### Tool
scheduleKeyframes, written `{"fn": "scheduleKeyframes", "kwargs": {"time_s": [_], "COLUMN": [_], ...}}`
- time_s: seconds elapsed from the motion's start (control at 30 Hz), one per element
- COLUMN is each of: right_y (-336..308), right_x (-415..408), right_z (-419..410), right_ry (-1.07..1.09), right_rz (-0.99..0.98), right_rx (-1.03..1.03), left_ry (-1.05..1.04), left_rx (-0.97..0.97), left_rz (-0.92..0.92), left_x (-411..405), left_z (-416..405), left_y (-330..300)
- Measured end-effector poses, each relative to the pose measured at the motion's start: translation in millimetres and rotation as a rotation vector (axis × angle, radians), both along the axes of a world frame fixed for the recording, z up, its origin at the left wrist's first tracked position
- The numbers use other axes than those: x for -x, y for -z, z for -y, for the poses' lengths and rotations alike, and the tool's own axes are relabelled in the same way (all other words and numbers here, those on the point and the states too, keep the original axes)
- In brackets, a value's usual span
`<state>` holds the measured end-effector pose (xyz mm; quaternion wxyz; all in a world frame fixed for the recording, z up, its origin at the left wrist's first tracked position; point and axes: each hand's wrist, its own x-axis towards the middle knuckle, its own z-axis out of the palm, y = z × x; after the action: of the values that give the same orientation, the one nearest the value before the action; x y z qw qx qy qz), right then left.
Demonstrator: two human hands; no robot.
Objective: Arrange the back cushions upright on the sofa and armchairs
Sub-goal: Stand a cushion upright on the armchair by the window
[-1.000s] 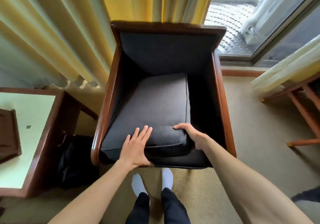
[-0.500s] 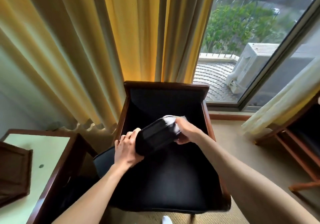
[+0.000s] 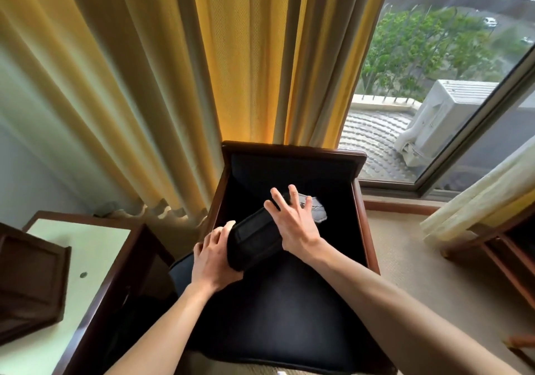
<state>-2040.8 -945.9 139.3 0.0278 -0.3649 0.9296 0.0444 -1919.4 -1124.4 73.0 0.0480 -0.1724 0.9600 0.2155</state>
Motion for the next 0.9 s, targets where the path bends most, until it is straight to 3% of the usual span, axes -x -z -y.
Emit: {"fn": "scheduleKeyframes", "kwargs": {"time_s": [0.17,0.3,0.47,0.6,0.7,0.77,0.83,0.9], "right_y": [-4.0,-33.4,-41.8,-2.8,21.1,13.5,5.8,-0.7], "right_x": [10.3,57.3,96.7,60.9,47.7,51.9,57.3,58.5], "right_z": [2.9,-30.6,-86.8,-76.8,-58.1,-42.5,-25.7,-8.6], "right_ry": [-0.056,0.008,0.087,-0.075,-0.136,-0.108,-0.09,-0.053], "right_rz": [-0.047,-0.005,0.148,0.18,0.129,0.211,0.266,0.274], "right_rx": [0.059,0.148,0.044,-0.176,-0.084,-0.025,-0.004,-0.032], "left_ry": [-0.019,0.089,0.178,0.189,0.181,0.167,0.071,-0.083], "left_rx": [0.092,0.168,0.166,0.124,0.147,0.198,0.11,-0.164], "left_rz": [0.156,0.042,-0.069,0.077,0.024,-0.035,-0.066,-0.088], "left_x": [-3.8,40.1,74.3,77.9,65.7,53.7,34.3,10.3], "left_z": [34.2,34.1,-0.8,-24.1,-17.3,6.2,34.8,57.9], "left_y": [0.7,-59.3,-117.4,-98.6,-79.1,-72.4,-63.9,-50.9]}}
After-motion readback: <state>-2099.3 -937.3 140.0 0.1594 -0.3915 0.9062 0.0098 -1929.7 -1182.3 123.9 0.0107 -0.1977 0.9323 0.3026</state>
